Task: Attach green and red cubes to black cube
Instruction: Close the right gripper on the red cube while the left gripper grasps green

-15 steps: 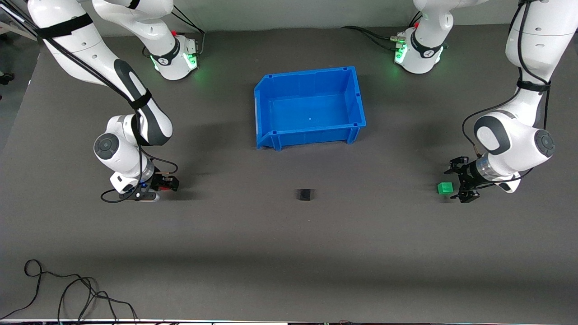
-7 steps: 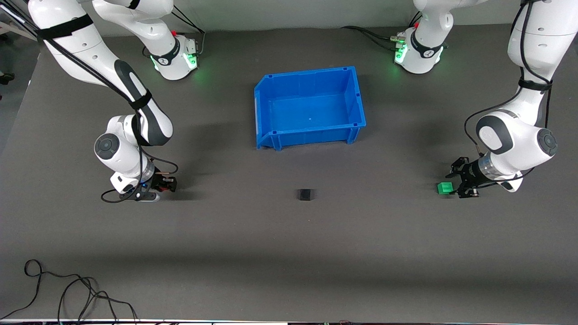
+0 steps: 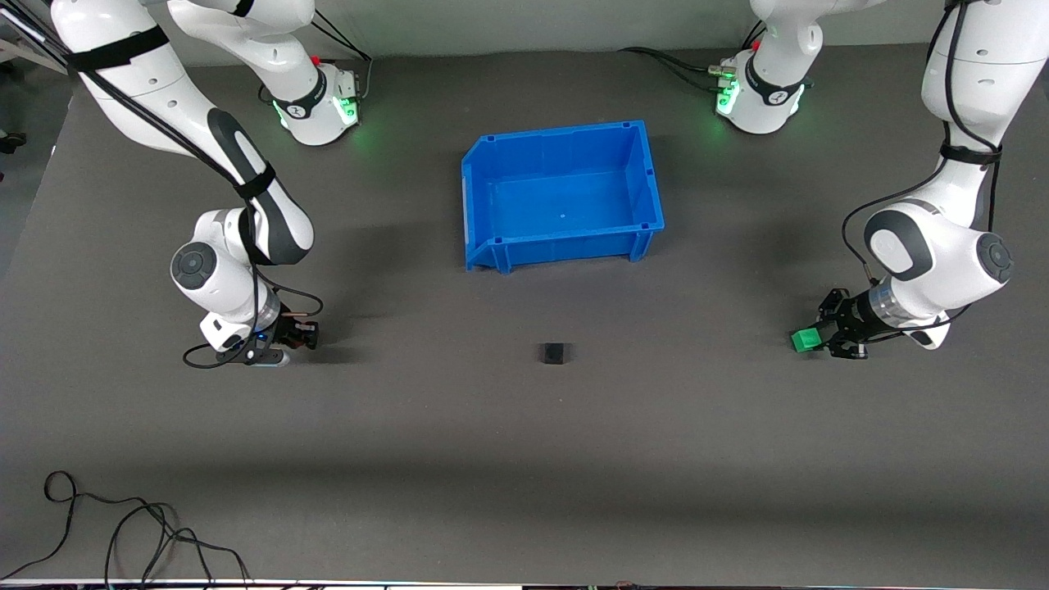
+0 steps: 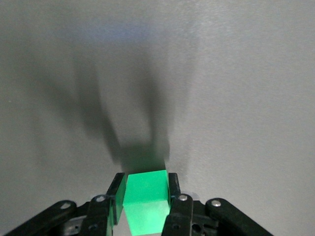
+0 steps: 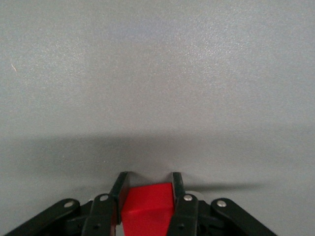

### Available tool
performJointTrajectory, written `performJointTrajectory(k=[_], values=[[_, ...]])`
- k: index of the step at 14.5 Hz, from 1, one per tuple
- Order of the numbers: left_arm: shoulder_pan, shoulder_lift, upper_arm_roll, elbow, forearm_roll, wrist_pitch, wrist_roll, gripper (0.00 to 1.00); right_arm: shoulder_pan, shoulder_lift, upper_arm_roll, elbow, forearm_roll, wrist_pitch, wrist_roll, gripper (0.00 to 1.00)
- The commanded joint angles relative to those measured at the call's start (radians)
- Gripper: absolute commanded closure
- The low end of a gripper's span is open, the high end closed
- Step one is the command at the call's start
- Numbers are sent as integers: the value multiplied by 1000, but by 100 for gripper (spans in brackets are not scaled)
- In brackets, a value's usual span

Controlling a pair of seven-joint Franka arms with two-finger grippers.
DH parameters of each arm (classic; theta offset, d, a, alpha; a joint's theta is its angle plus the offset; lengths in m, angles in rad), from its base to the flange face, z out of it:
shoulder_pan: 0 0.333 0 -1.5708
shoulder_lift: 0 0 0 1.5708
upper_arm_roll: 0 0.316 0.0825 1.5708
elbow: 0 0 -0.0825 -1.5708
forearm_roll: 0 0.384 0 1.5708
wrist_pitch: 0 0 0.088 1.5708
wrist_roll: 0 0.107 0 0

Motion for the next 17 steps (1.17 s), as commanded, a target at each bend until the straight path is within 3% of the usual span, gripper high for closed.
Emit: performJointTrajectory(k=[1,6,10,12,17], values=[[-1,-25,-4,35,-19,-43,4,84,3,-4,-6,-7,-15,13,-9,100],[-11,-21,-2,157,-18,-223,7,84,5,-16,-6,-5,-13,5,8,100],[-20,-13,-4,158,-18,-216,9,84,13,-16,-4,13,0,-18,89,100],[-26,-11,-4,157,-16,-213,9,84,16,-19,6,21,0,-47,256,100],[-53,-2,-4,160,-12,-199,6,84,164,-4,9,76,0,-87,748,100]])
